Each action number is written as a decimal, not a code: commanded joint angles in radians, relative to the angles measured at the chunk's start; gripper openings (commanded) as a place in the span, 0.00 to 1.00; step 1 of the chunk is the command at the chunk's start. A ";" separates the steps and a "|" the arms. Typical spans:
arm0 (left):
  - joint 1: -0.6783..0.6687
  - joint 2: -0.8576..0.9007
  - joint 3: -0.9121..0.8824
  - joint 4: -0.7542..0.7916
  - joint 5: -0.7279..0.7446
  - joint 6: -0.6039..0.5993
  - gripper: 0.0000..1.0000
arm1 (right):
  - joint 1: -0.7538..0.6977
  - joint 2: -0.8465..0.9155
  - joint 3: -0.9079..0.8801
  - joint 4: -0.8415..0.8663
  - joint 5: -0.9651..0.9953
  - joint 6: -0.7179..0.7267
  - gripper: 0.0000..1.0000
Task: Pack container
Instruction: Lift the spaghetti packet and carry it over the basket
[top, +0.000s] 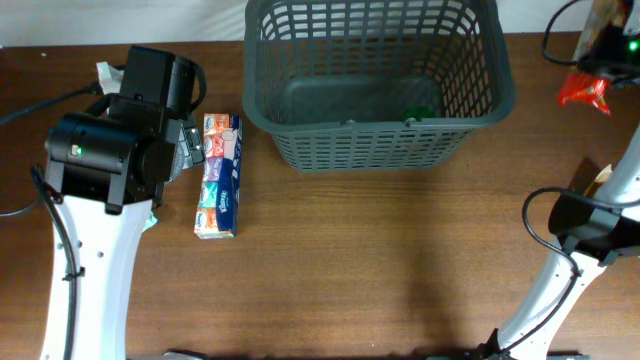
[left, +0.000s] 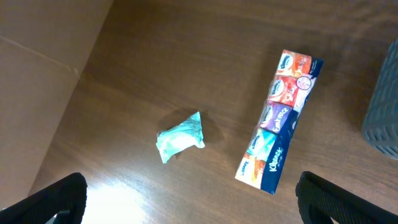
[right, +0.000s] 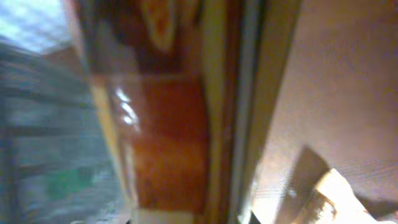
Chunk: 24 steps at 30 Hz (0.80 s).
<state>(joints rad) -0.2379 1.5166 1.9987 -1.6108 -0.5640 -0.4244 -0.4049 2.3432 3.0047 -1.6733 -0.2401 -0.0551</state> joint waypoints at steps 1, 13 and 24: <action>0.005 -0.006 0.003 0.001 0.002 -0.013 1.00 | 0.008 -0.077 0.140 0.032 -0.198 0.039 0.04; 0.005 -0.006 0.003 0.003 0.003 -0.013 1.00 | 0.118 -0.202 0.136 0.066 -0.426 0.065 0.04; 0.005 -0.006 0.003 -0.006 0.003 -0.012 0.99 | 0.411 -0.203 0.135 0.164 -0.272 0.063 0.04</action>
<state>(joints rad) -0.2379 1.5166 1.9987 -1.6123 -0.5640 -0.4244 -0.0525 2.2040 3.1016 -1.5509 -0.5716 0.0223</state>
